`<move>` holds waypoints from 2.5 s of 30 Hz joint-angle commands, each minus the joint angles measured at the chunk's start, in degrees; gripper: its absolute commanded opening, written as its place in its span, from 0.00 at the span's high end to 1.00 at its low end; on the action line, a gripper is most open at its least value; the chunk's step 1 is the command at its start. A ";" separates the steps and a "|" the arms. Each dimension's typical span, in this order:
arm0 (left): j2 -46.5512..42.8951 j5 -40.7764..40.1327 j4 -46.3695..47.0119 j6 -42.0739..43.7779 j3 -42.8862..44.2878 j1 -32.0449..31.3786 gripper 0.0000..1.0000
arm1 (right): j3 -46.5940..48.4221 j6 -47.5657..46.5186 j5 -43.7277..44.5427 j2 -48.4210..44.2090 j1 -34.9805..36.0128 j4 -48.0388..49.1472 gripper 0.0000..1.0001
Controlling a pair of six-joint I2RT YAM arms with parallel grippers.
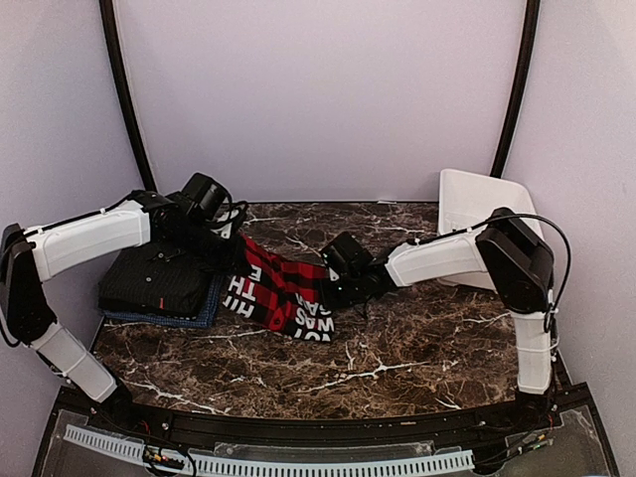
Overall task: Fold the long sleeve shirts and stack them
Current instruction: Turn over the square-folded shirt at the center of the board.
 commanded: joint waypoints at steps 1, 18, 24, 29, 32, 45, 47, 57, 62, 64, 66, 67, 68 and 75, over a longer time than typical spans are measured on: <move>-3.36 1.41 -0.81 1.04 3.27 0.36 1.00 | 3.09 -1.18 0.58 4.33 2.88 -2.65 0.84; 6.28 14.53 9.49 -2.54 12.12 -1.35 1.00 | 13.42 13.01 -19.02 16.61 8.10 22.61 0.85; 9.48 17.92 12.97 -4.35 9.27 -3.14 1.00 | 12.44 15.23 -19.51 17.02 8.00 28.97 0.85; 7.90 18.92 15.26 -5.29 5.08 -3.57 1.00 | 5.71 16.00 -16.44 13.99 7.33 33.61 0.84; 7.10 19.07 15.69 -5.56 3.43 -3.65 1.00 | 3.28 16.33 -15.30 12.78 6.88 34.85 0.84; 7.08 18.99 16.35 -5.47 2.60 -3.67 1.00 | -6.38 14.83 -14.02 5.84 2.78 37.19 0.82; 7.27 19.14 16.51 -5.53 2.64 -3.68 1.00 | -8.47 14.06 -13.59 3.94 1.83 37.49 0.80; 10.51 20.42 18.03 -6.29 4.98 -5.27 1.00 | -11.78 8.67 -7.05 -6.62 -1.45 25.71 0.76; 16.15 19.56 21.02 -8.52 8.09 -9.30 1.00 | -13.95 6.30 1.53 -17.34 -3.63 13.37 0.71; 19.91 18.14 22.55 -9.52 10.10 -11.85 1.00 | -16.52 6.00 3.77 -22.20 -4.89 9.29 0.67; 25.21 17.37 22.33 -10.29 15.72 -15.84 0.91 | -19.81 6.14 4.07 -27.84 -6.63 7.73 0.64; 28.56 16.26 21.23 -10.47 17.27 -16.70 0.84 | -21.40 6.11 4.06 -29.85 -7.26 7.07 0.62; 31.04 15.74 20.93 -10.83 19.99 -18.27 0.73 | -22.74 6.00 4.32 -31.67 -7.55 6.34 0.60; 31.49 10.83 19.16 -11.26 24.44 -19.21 0.43 | -28.22 5.63 3.57 -37.88 -7.67 3.66 0.45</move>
